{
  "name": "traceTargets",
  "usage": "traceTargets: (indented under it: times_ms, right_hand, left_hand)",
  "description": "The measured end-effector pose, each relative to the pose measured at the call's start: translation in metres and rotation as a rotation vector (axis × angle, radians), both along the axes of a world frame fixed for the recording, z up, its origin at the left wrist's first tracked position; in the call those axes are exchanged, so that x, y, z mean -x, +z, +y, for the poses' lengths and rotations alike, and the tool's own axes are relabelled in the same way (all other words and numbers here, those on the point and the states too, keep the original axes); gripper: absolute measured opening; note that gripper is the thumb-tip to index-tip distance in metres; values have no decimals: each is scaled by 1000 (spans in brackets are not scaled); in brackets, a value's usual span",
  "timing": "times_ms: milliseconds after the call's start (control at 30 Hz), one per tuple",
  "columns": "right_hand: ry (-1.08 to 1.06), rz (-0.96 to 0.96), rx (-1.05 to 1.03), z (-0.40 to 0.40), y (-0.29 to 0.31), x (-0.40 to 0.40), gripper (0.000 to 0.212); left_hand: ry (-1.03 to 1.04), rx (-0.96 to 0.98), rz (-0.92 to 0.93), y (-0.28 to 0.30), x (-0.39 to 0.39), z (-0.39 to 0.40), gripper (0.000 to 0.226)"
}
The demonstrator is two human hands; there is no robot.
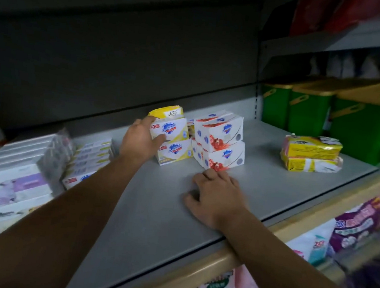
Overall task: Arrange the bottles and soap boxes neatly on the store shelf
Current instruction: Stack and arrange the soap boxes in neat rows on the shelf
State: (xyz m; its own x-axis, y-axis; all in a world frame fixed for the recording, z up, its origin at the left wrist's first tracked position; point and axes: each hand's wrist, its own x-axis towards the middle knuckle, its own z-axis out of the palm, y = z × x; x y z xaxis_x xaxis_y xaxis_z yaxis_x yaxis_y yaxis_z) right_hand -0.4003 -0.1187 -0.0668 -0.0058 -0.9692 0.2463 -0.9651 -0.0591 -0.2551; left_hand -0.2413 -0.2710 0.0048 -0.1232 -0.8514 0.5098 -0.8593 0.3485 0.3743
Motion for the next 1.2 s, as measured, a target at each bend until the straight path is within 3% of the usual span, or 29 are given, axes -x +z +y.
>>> traceTargets:
  times_ms: [333,467,700,800,967,1067,1200]
  right_hand:
    - [2,-21,-17,0,1,3,50]
    - [4,-37,42,3,6,2,55]
    - [392,-463,127,16,16,-61,89]
    - [500,-584,157,11,14,-98,84]
    - [368,-848,131,8,13,-106,60]
    - [230,-885,82,6,16,-102,15]
    - [115,-833,32,4,17,-103,49]
  left_hand:
    - [-105,81,253,1,-12,40,39]
    - [-196,-69,428,-9,-56,89,30]
    - [-267,-331,855,-33,-129,148,22]
    - [-283,-414,979,-39,-141,155,22]
    - [-300,-430,1112,-34,-144,150,6]
    - [-402,-473,1130,-32,-145,148,15]
    - [-371,-423,942,-38,-142,149,21]
